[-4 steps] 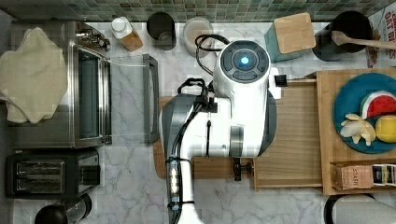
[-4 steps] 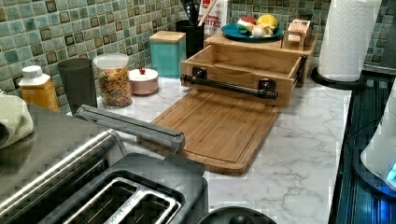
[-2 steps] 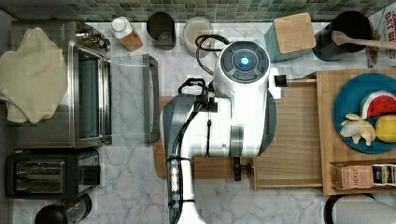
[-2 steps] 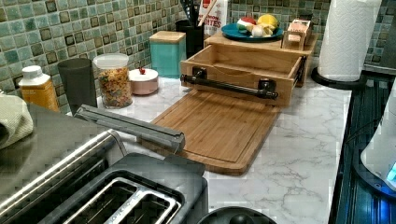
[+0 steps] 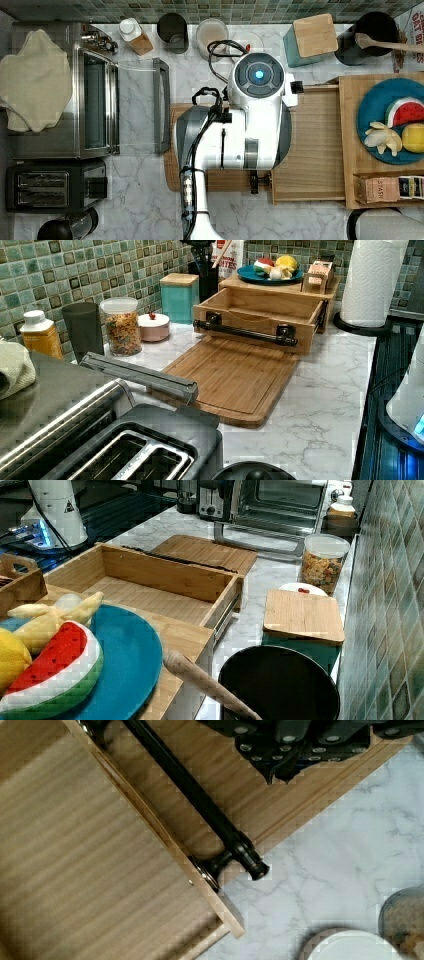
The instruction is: Close the drawer.
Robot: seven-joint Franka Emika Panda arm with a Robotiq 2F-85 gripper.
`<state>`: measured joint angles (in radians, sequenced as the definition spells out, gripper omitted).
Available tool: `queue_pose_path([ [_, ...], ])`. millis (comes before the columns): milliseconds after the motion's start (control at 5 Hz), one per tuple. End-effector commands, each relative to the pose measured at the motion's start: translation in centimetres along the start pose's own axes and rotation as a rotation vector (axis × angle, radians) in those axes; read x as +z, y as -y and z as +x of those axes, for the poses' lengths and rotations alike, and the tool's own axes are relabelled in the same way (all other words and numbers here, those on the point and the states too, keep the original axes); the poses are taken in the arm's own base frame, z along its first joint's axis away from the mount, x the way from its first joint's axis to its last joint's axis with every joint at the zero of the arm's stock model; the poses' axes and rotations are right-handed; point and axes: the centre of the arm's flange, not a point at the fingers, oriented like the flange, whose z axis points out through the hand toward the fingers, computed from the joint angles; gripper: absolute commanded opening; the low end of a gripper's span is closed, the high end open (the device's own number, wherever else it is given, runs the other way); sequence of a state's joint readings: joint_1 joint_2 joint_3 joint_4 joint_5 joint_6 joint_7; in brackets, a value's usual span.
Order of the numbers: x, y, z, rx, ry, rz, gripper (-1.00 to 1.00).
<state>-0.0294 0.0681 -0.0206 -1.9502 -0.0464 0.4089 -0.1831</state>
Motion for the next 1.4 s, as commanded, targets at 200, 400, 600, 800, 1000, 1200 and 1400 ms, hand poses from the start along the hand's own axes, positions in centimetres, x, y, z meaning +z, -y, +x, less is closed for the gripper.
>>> queue_pose_path([
  [200, 2.9, 2.8, -4.1, -0.291, 0.075, -0.064, -1.0],
  [400, 5.3, 2.6, -5.1, -0.355, 0.047, -0.03, -1.0],
  [600, 7.3, 1.9, -6.8, -0.437, 0.014, -0.033, -1.0],
  [800, 10.0, 1.2, -7.0, -0.474, 0.012, -0.037, -1.0],
  [1000, 13.4, 0.9, -5.6, -0.494, 0.036, -0.053, -1.0],
  [1200, 15.9, -0.1, -5.8, -0.49, -0.01, -0.051, -1.0],
  [1400, 17.0, -1.1, -5.4, -0.507, 0.005, -0.037, -1.0],
])
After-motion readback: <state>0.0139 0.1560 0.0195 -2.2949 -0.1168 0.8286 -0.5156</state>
